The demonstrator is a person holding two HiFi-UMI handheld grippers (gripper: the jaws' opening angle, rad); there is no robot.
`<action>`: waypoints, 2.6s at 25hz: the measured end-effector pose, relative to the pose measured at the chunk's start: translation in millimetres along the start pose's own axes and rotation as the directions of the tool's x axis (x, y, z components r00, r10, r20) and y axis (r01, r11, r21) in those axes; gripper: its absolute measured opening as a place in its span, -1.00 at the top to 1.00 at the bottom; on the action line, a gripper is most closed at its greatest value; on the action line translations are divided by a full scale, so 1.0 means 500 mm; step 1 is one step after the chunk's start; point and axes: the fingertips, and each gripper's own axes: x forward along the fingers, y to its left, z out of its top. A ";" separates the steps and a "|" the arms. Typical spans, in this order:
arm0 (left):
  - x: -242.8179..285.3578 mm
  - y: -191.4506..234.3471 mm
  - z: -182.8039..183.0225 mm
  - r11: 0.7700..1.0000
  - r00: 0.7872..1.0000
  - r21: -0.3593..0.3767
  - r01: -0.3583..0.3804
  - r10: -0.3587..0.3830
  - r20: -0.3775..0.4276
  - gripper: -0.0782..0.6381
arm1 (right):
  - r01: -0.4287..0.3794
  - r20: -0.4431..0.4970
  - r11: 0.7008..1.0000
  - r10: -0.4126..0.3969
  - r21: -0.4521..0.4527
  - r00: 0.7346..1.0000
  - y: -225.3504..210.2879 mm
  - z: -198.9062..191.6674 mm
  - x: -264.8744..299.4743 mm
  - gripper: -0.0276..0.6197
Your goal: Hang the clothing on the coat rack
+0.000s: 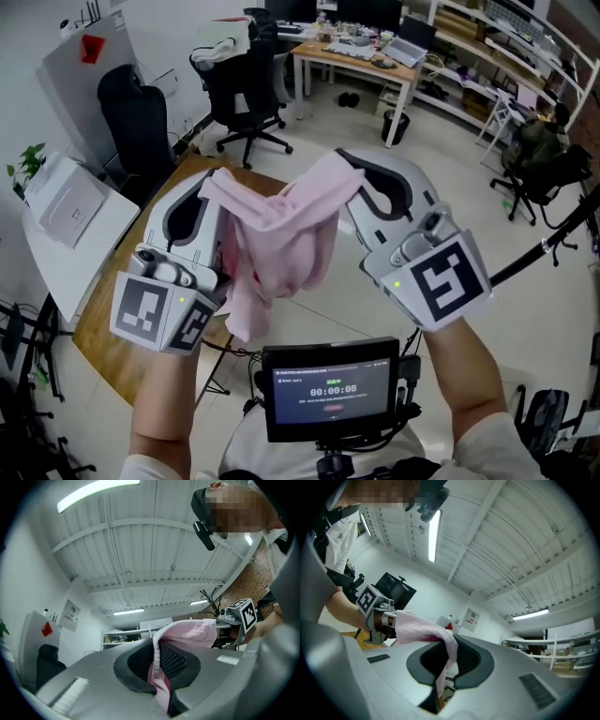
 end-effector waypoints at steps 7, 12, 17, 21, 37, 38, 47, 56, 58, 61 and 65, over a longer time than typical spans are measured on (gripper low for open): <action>0.077 -0.098 -0.002 0.996 0.996 -0.021 0.088 -0.088 0.009 0.73 | 0.067 -0.015 0.997 -0.068 -0.029 0.998 -0.082 -0.010 -0.089 0.85; 0.134 -0.175 0.001 0.990 0.990 -0.039 0.136 -0.135 0.031 0.73 | 0.101 -0.020 0.994 -0.103 -0.049 0.995 -0.143 -0.015 -0.154 0.85; 0.180 -0.239 0.001 0.980 0.982 -0.064 0.186 -0.184 0.044 0.73 | 0.141 -0.023 0.988 -0.143 -0.069 0.989 -0.198 -0.021 -0.209 0.85; 0.215 -0.293 0.002 0.972 0.974 -0.067 0.226 -0.223 0.050 0.73 | 0.186 -0.026 0.980 -0.188 -0.071 0.982 -0.245 -0.028 -0.260 0.85; 0.349 -0.512 0.019 0.919 0.924 -0.120 0.376 -0.363 0.121 0.73 | 0.344 -0.086 0.930 -0.356 -0.133 0.930 -0.392 -0.048 -0.488 0.85; 0.355 -0.527 0.015 0.914 0.921 -0.126 0.385 -0.371 0.122 0.73 | 0.350 -0.101 0.927 -0.365 -0.134 0.926 -0.394 -0.055 -0.504 0.85; 0.410 -0.557 -0.066 0.854 0.883 -0.223 0.469 -0.462 0.087 0.73 | 0.453 -0.174 0.881 -0.471 -0.137 0.865 -0.422 -0.108 -0.546 0.85; 0.504 -0.715 -0.082 0.678 0.724 -0.260 0.688 -0.669 0.170 0.73 | 0.653 -0.273 0.724 -0.690 -0.225 0.671 -0.485 -0.121 -0.703 0.85; 0.520 -0.743 -0.080 0.643 0.689 -0.257 0.721 -0.702 0.177 0.73 | 0.680 -0.280 0.691 -0.722 -0.246 0.632 -0.497 -0.120 -0.732 0.85; 0.540 -0.782 -0.066 0.583 0.627 -0.241 0.776 -0.752 0.201 0.73 | 0.717 -0.282 0.636 -0.771 -0.285 0.571 -0.507 -0.108 -0.767 0.85; 0.558 -0.826 -0.038 0.518 0.554 -0.200 0.832 -0.801 0.227 0.73 | 0.751 -0.274 0.570 -0.821 -0.333 0.502 -0.515 -0.085 -0.805 0.85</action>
